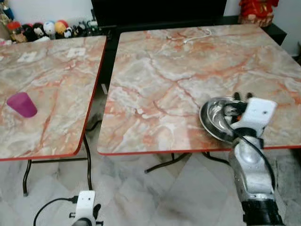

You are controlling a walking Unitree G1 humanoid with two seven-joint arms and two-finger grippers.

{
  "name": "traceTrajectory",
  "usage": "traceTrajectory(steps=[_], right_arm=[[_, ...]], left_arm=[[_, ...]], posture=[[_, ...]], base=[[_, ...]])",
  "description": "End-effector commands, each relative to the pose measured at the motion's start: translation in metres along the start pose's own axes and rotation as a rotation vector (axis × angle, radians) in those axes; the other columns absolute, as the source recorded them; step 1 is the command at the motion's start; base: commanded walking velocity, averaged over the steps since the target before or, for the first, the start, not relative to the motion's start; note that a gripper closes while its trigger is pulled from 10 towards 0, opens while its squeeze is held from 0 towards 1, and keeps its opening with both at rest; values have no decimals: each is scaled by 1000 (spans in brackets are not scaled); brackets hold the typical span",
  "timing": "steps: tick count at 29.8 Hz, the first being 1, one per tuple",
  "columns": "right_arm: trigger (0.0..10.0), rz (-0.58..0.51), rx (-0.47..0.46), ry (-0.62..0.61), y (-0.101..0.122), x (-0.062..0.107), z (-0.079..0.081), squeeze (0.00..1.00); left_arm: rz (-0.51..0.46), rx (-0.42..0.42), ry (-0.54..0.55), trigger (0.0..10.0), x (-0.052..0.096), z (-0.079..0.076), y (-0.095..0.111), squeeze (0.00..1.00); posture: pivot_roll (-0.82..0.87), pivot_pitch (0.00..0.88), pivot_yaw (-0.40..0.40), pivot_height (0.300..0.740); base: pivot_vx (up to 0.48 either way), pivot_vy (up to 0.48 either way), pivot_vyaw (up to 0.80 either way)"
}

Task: Setting the table

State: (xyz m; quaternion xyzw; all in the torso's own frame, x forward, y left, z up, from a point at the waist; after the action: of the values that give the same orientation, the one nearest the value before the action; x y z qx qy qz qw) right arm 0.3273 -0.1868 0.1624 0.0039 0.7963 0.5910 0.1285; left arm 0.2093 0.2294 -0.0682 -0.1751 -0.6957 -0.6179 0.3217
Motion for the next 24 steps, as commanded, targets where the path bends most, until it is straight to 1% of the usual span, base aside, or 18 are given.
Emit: traceTrajectory(steps=[1,3,5,7,9,11,14,15,16,18,19,21,24], right_arm=[[10000,-30,11,57,3,4,3,0],[10000,-45,23,105,3,6,6,0],[10000,-45,25,113,3,7,7,0],[10000,-42,21,122,2,7,6,0],[10000,-48,11,139,2,6,9,0],[10000,-62,27,148,5,6,13,0],[10000,-75,17,163,7,6,17,0],[10000,-77,-12,173,8,6,20,0],[10000,-77,-12,173,8,6,20,0],[10000,-75,-34,187,9,6,22,0],[10000,-75,-34,187,9,6,22,0],[10000,-56,-57,171,7,4,20,0],[10000,-49,-82,171,7,3,21,0]], left_arm=[[52,19,37,10000,5,13,-12,0],[62,12,44,10000,6,17,-16,0],[66,11,46,10000,7,18,-17,0],[76,21,56,10000,9,21,-21,0],[89,52,65,10000,10,22,-25,0],[97,60,67,10000,12,23,-28,0],[108,64,69,10000,14,26,-31,0],[114,64,69,10000,15,29,-34,0],[114,64,69,10000,15,29,-34,0],[128,64,72,10000,18,36,-37,0],[128,64,72,10000,18,36,-37,0],[140,66,78,10000,20,44,-39,0],[147,62,79,10000,21,47,-40,0]], posture=[[-150,92,47,740],[-157,84,39,740],[-158,82,37,740],[-156,73,30,740],[-153,63,24,740],[-153,58,20,740],[-153,52,18,740],[-150,47,17,740],[-150,47,17,740],[-149,40,19,740],[-149,40,19,740],[-153,30,26,740],[-154,25,29,740]], base=[[0,0,0],[0,0,0],[0,0,0],[0,0,0],[0,0,0],[0,120,800],[0,430,800],[0,480,0],[0,480,0],[0,480,0],[0,480,0],[0,480,0],[0,480,0]])
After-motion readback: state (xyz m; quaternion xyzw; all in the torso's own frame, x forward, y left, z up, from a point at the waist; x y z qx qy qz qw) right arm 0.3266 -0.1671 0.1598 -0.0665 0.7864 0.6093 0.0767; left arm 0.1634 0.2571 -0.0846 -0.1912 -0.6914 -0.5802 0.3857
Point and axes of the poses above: a point about 5 cm out from each wrist's last joint towards the gripper, its own x axis pointing back from the gripper into the wrist, its own y axis along the axis of the wrist's last joint, z = x × y, the point moved 1 cm from there along -x, pointing out of the wrist towards the gripper, and after that the axes turned 12 degrees about x, right-handed, at the moved point
